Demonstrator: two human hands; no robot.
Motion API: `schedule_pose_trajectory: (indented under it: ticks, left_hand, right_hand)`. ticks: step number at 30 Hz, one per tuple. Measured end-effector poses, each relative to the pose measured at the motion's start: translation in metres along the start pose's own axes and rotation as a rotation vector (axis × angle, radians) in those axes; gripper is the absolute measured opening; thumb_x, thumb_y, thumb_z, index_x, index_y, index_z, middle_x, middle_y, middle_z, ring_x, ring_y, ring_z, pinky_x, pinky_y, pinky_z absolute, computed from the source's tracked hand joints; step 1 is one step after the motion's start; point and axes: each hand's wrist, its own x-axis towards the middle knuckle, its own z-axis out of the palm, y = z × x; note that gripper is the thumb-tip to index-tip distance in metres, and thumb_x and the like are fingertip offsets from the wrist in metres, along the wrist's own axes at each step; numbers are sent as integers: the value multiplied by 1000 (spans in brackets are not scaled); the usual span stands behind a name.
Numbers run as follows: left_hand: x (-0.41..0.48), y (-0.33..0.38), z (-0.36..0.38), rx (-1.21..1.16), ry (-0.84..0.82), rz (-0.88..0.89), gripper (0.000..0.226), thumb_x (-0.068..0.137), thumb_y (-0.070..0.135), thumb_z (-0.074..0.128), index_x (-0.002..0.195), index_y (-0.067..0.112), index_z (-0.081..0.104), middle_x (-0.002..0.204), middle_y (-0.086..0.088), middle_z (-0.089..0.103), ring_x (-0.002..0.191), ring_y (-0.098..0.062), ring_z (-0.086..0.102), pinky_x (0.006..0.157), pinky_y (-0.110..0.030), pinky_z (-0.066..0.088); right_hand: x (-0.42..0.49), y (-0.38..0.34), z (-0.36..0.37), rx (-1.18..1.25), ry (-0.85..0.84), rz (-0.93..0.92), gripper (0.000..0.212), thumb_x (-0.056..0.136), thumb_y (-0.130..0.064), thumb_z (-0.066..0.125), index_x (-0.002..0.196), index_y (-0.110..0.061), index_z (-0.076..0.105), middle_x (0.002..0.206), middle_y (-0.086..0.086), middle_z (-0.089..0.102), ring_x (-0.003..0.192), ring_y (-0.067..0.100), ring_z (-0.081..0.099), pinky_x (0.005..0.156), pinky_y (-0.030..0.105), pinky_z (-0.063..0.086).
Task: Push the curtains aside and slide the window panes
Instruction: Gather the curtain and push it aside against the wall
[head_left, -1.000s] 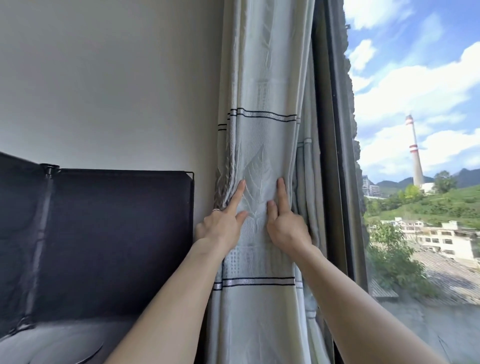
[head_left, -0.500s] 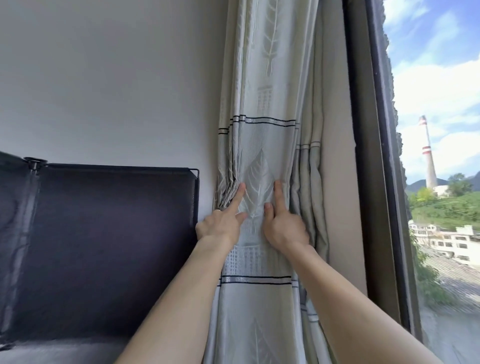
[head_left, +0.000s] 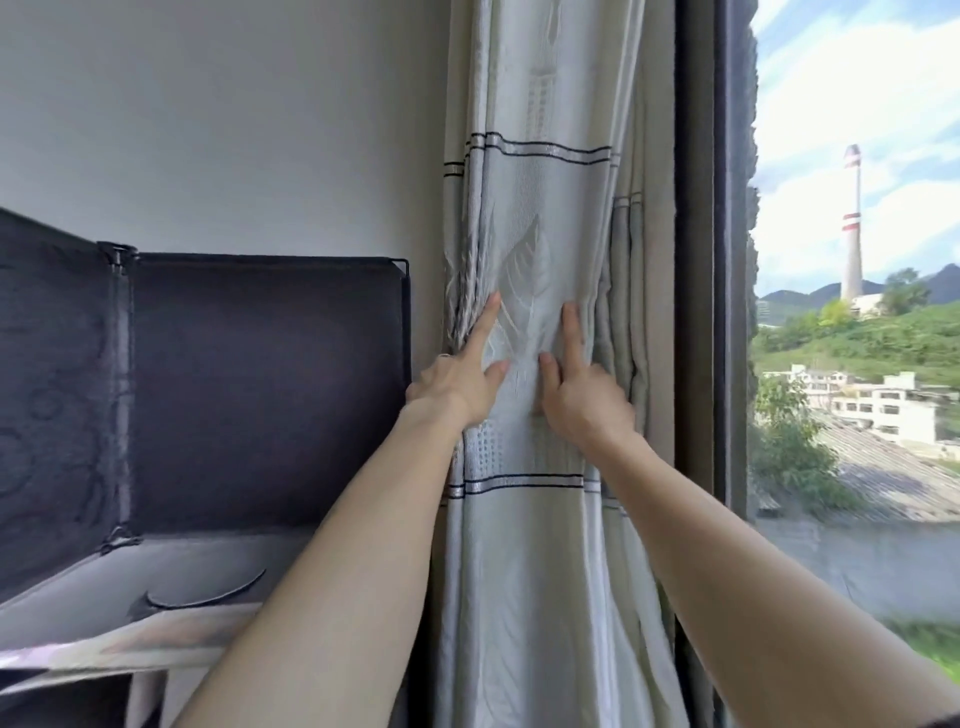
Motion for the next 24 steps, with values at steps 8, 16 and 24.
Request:
schedule_pose_trajectory:
  ticks: [8, 16, 24]
  left_hand:
    - [-110, 9, -8, 195, -82, -15, 82, 99, 57, 38, 138, 58, -35, 152, -20, 37, 114, -35, 60, 76, -40, 38]
    - [-220, 22, -23, 292, -180, -26, 83, 97, 41, 51, 151, 52, -11, 162, -18, -23, 138, -35, 34, 83, -42, 43]
    - [-326, 37, -41, 250, -205, 36, 69, 91, 35, 56, 152, 38, 25, 160, -16, -29, 143, -35, 24, 94, -45, 41]
  right_hand:
    - [-117, -11, -54, -109, -29, 65, 70, 96, -50, 37, 150, -49, -9, 149, 19, 26, 110, 43, 57, 77, 43, 46]
    - [-239, -16, -97, -210, -234, 152, 74, 89, -23, 44, 152, -41, 11, 164, -1, -10, 146, 33, 21, 104, 46, 39]
    - [-341, -30, -157, -255, -372, 184, 54, 88, -27, 53, 141, -34, 44, 164, 7, 3, 140, 37, 34, 110, 45, 36]
